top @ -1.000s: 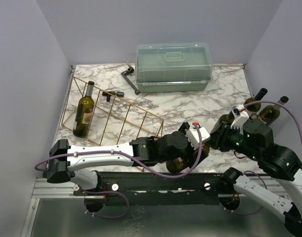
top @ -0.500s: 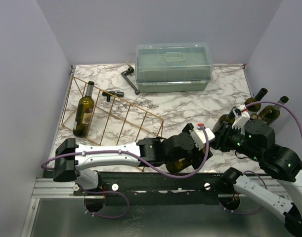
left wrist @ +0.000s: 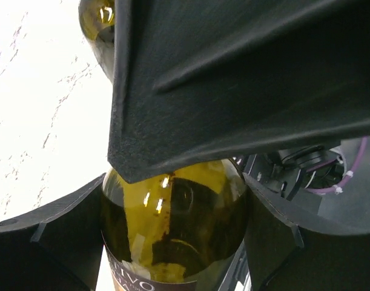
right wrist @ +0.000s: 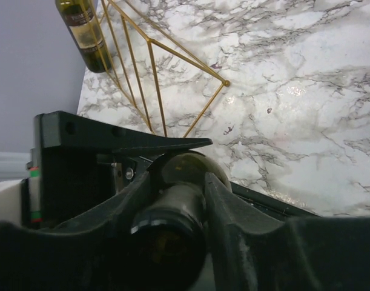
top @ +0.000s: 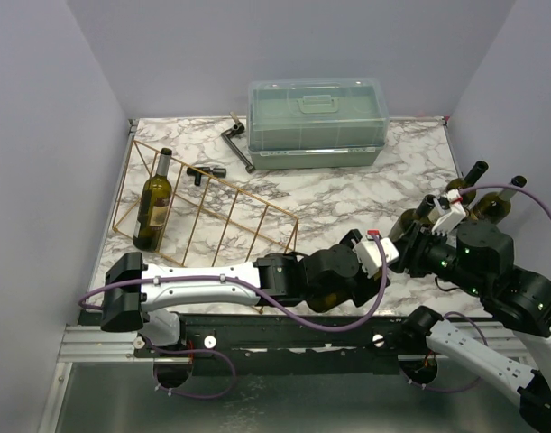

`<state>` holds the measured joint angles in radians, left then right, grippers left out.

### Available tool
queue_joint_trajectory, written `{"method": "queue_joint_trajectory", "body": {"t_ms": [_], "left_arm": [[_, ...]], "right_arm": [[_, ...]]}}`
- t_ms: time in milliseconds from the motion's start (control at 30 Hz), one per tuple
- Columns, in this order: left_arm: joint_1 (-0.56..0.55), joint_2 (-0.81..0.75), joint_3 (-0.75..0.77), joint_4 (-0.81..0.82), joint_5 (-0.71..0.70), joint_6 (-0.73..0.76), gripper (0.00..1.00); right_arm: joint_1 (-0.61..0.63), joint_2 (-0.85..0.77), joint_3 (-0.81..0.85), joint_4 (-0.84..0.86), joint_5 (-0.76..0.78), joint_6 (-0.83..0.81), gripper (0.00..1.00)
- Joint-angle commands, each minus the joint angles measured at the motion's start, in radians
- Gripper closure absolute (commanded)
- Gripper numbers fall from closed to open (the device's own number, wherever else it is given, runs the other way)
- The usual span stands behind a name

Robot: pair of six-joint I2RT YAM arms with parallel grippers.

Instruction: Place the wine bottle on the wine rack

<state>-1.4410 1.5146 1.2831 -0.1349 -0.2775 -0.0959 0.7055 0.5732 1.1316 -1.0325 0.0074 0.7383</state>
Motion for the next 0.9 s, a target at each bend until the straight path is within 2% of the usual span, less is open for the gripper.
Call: {"method": "queue_joint_trajectory", "body": {"t_ms": [0,100,200,333,600,867], "left_arm": [[0.016,-0.008,0.013,-0.019,-0.051,0.029,1.00],[0.016,-0.016,0.012,-0.019,-0.039,0.024,1.00],[0.015,-0.026,0.011,-0.019,-0.023,0.014,1.00],[0.016,-0.047,0.010,-0.024,-0.010,-0.003,1.00],[0.016,-0.158,0.008,-0.093,-0.011,-0.033,1.00],[0.033,-0.285,0.094,-0.383,-0.144,-0.001,1.00]], "right_arm": [[0.003,-0.023,0.074,0.032,-0.015,0.042,0.45],[0.003,-0.015,0.119,-0.003,-0.014,0.040,0.28],[0.003,-0.008,0.178,-0.042,0.035,0.033,0.16],[0.003,-0.004,0.267,-0.089,0.084,0.028,0.10],[0.003,-0.038,0.365,-0.120,0.210,0.024,0.08],[0.003,-0.067,0.326,-0.117,0.232,0.026,0.08]]}}
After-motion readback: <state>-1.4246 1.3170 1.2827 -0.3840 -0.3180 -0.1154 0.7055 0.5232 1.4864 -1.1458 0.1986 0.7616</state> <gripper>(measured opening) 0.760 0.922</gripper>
